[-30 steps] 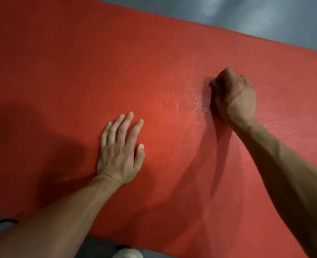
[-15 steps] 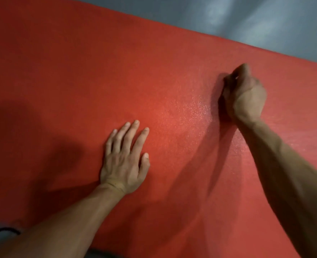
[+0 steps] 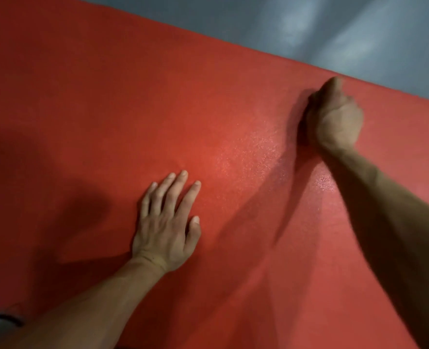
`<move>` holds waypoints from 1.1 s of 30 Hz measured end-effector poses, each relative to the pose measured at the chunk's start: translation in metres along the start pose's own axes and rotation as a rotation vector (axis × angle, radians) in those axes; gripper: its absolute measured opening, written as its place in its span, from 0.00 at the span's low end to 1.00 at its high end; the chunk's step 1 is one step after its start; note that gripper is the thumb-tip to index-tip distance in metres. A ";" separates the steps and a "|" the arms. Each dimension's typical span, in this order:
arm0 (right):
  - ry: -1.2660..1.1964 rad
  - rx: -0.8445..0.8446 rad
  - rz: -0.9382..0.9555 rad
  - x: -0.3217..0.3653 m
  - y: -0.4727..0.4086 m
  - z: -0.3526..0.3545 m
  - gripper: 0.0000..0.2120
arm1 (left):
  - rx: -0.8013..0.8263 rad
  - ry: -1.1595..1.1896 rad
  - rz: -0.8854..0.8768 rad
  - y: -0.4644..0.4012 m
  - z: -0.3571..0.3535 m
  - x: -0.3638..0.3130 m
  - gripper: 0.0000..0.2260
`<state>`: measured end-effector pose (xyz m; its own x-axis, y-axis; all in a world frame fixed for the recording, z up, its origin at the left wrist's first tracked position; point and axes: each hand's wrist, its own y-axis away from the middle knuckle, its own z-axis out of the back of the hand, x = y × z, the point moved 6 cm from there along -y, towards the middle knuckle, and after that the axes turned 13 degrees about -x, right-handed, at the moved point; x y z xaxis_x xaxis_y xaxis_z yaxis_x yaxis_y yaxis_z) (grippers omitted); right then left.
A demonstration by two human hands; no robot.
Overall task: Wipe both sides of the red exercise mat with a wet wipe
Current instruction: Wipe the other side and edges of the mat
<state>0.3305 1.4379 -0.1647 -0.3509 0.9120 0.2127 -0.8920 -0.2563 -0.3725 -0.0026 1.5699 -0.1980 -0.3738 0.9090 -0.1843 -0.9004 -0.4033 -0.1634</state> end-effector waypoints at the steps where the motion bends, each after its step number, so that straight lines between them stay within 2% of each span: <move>1: -0.037 0.001 0.045 0.024 0.013 -0.001 0.12 | 0.002 0.002 0.001 0.000 0.000 0.000 0.30; 3: -0.224 0.064 0.273 0.095 0.055 -0.006 0.05 | 0.007 -0.002 0.000 0.000 0.001 -0.001 0.30; 5: -0.340 0.137 0.640 0.163 0.106 -0.001 0.05 | 0.002 -0.001 -0.002 0.001 0.002 -0.001 0.29; 6: -0.358 0.156 0.753 0.176 0.117 0.000 0.04 | -0.004 0.000 -0.004 0.001 0.002 -0.001 0.29; 7: -0.383 0.137 0.780 0.173 0.110 -0.001 0.04 | -0.006 0.003 -0.006 0.001 0.001 -0.001 0.29; 8: -0.363 0.078 0.716 0.157 0.091 -0.005 0.04 | -0.007 0.008 -0.008 0.001 0.001 0.000 0.29; 10: -0.185 0.027 0.406 0.094 0.038 -0.018 0.04 | -0.007 0.015 -0.006 0.001 0.000 0.000 0.29; 11: -0.099 0.044 0.220 0.056 0.014 -0.021 0.08 | -0.004 0.014 -0.007 0.000 -0.001 0.000 0.30; 13: -0.014 -0.002 -0.009 0.000 -0.018 -0.014 0.13 | 0.001 0.006 0.001 0.000 -0.001 0.000 0.30; 15: -0.030 0.022 -0.092 -0.001 -0.020 -0.015 0.15 | 0.011 -0.002 0.010 0.000 -0.001 0.001 0.30; 16: -0.064 0.046 -0.076 0.014 -0.014 -0.018 0.14 | 0.015 -0.004 0.009 0.000 -0.002 0.001 0.30; 18: -0.195 0.066 0.079 0.068 0.015 -0.024 0.10 | 0.015 -0.010 0.004 0.000 -0.002 0.001 0.30; 21: -0.378 0.194 0.568 0.164 0.084 -0.017 0.02 | 0.000 -0.001 -0.008 0.000 -0.001 -0.001 0.30; 23: -0.387 0.249 0.872 0.180 0.114 -0.007 0.05 | -0.012 0.010 -0.004 0.000 -0.001 0.001 0.30; 24: -0.384 0.250 0.899 0.167 0.108 -0.004 0.06 | -0.015 0.016 -0.002 0.000 -0.001 0.001 0.30; 26: -0.303 0.164 0.781 0.121 0.070 -0.006 0.06 | -0.022 0.025 -0.001 -0.001 0.000 0.001 0.31; 29: -0.106 0.097 0.440 0.027 0.005 -0.007 0.13 | -0.025 0.037 0.000 -0.001 0.000 0.002 0.30; 31: -0.101 0.097 0.274 -0.007 -0.003 -0.001 0.16 | -0.023 0.041 0.007 0.000 0.000 0.002 0.30; 33: -0.175 0.106 0.237 -0.013 0.018 0.001 0.17 | -0.016 0.042 0.009 0.003 0.002 0.001 0.30</move>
<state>0.3187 1.4214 -0.1737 -0.5880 0.7563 0.2867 -0.8011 -0.4954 -0.3361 -0.0057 1.5699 -0.1971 -0.3715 0.9004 -0.2263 -0.8933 -0.4131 -0.1771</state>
